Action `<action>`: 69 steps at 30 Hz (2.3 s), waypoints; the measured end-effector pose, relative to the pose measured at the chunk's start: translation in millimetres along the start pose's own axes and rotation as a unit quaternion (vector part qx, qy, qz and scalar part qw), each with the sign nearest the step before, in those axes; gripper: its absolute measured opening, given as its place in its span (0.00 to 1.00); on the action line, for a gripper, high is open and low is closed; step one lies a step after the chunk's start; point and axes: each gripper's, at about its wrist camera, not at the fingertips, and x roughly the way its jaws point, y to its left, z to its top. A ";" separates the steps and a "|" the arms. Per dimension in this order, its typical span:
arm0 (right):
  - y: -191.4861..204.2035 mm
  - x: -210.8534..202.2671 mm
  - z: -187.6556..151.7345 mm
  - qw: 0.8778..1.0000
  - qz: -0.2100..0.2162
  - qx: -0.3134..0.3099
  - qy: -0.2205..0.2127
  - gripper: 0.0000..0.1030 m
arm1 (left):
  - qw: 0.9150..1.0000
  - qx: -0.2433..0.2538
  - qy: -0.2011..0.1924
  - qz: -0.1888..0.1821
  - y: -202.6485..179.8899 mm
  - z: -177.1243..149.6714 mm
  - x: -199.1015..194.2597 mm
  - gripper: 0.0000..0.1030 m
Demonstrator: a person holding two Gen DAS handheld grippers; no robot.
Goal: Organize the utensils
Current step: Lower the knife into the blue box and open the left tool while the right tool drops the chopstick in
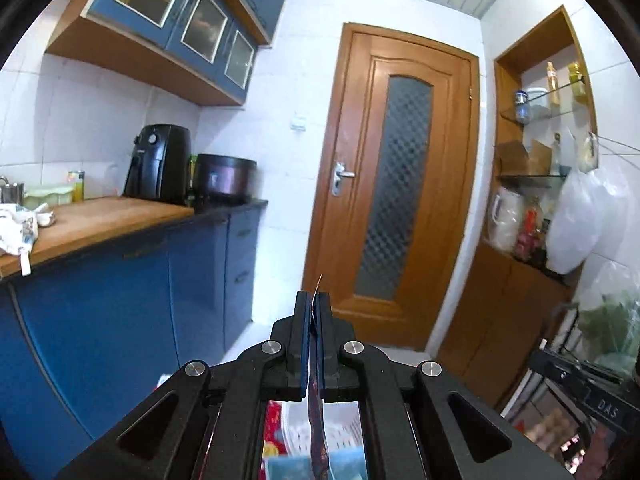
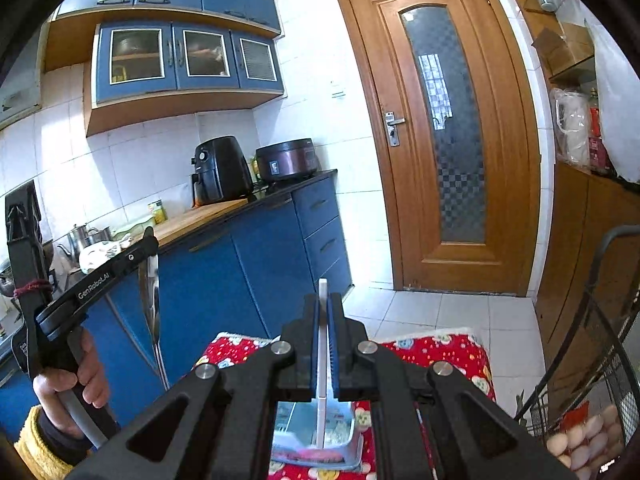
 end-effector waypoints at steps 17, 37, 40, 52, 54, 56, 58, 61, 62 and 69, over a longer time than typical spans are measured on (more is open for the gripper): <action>-0.4 61.2 -43.8 0.999 -0.005 -0.026 0.045 0.06 | 0.998 0.009 -0.018 0.058 12.7 -54.6 60.5 0.03; -10.9 94.5 -75.5 0.995 0.006 0.009 0.097 0.06 | 0.998 0.038 0.021 0.053 -2.2 -99.6 63.7 0.03; -10.8 95.9 -77.6 0.995 0.008 0.010 0.101 0.06 | 0.997 0.042 0.020 0.054 -3.2 -100.1 63.6 0.03; -9.4 91.0 -78.8 0.994 0.022 0.022 0.108 0.24 | 0.998 0.029 0.035 0.045 -3.4 -100.6 58.1 0.03; -9.5 88.2 -78.7 0.994 0.024 0.027 0.106 0.29 | 0.998 0.026 0.044 0.042 -2.7 -101.3 56.6 0.07; -9.2 85.2 -78.5 0.994 0.024 0.029 0.105 0.30 | 0.998 0.024 0.050 0.040 -2.5 -102.1 55.1 0.15; -8.1 82.1 -78.4 0.994 0.023 0.028 0.102 0.32 | 0.997 0.024 0.054 0.039 -2.7 -102.5 52.5 0.22; -6.8 77.6 -77.8 0.994 0.023 0.028 0.099 0.33 | 0.998 0.028 0.052 0.038 -4.4 -102.9 45.9 0.35; -6.6 75.8 -77.6 0.995 0.023 0.028 0.098 0.34 | 0.997 0.031 0.051 0.038 -5.5 -102.7 43.8 0.37; -1.9 55.5 -73.8 0.997 0.007 0.018 0.075 0.38 | 0.997 0.036 0.061 0.030 -10.5 -103.5 25.3 0.38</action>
